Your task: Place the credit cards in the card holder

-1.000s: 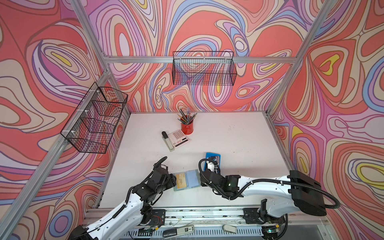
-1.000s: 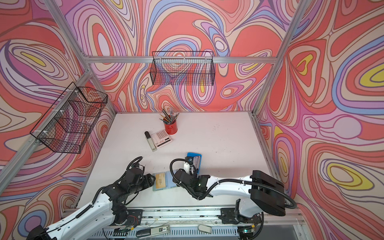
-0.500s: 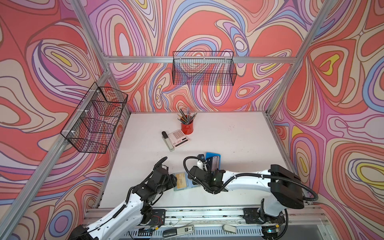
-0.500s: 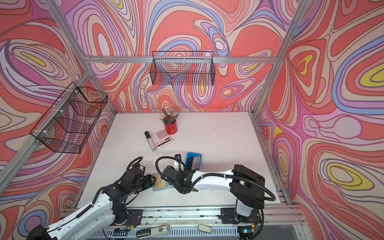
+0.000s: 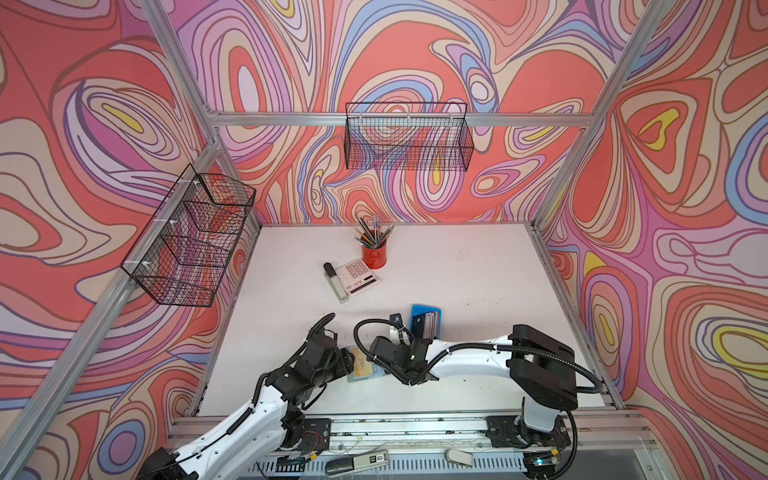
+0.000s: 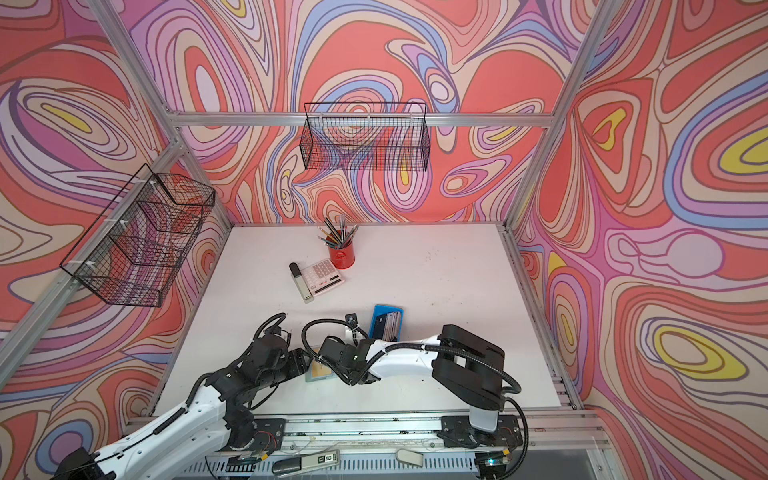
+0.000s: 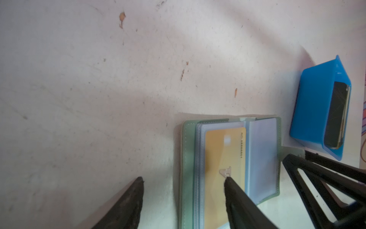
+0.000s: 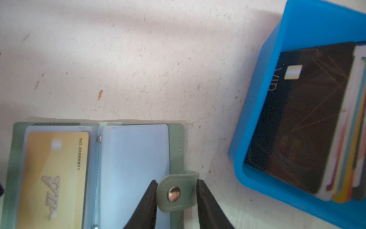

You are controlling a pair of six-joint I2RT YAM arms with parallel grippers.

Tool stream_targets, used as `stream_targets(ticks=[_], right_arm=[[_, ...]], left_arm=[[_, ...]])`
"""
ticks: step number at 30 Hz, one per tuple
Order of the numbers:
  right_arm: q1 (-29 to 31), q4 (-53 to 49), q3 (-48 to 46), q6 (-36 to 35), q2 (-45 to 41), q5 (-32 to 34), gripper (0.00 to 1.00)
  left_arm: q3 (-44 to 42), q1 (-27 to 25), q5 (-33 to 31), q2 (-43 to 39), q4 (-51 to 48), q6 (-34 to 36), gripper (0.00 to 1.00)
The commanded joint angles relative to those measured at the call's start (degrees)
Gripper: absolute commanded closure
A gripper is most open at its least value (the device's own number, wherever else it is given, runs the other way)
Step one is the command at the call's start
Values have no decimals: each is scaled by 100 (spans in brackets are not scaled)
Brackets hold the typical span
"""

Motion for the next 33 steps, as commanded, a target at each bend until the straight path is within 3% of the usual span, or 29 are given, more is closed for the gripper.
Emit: stream_targets(ticks=[1,16,25,33], right_arm=[[31,-153,133,59,15,222,66],[27,-280,227,77,8,421,66],[31,-332,233,115,-38,469,81],[28,-329,238,111,-85,507,78]], left_arm=[[-67,36,36,30,96,31,33],[-122,36,99,-3,148,5,34],[-136,36,123,-58,140,0,34],[-122,36,127,-68,139,12,34]])
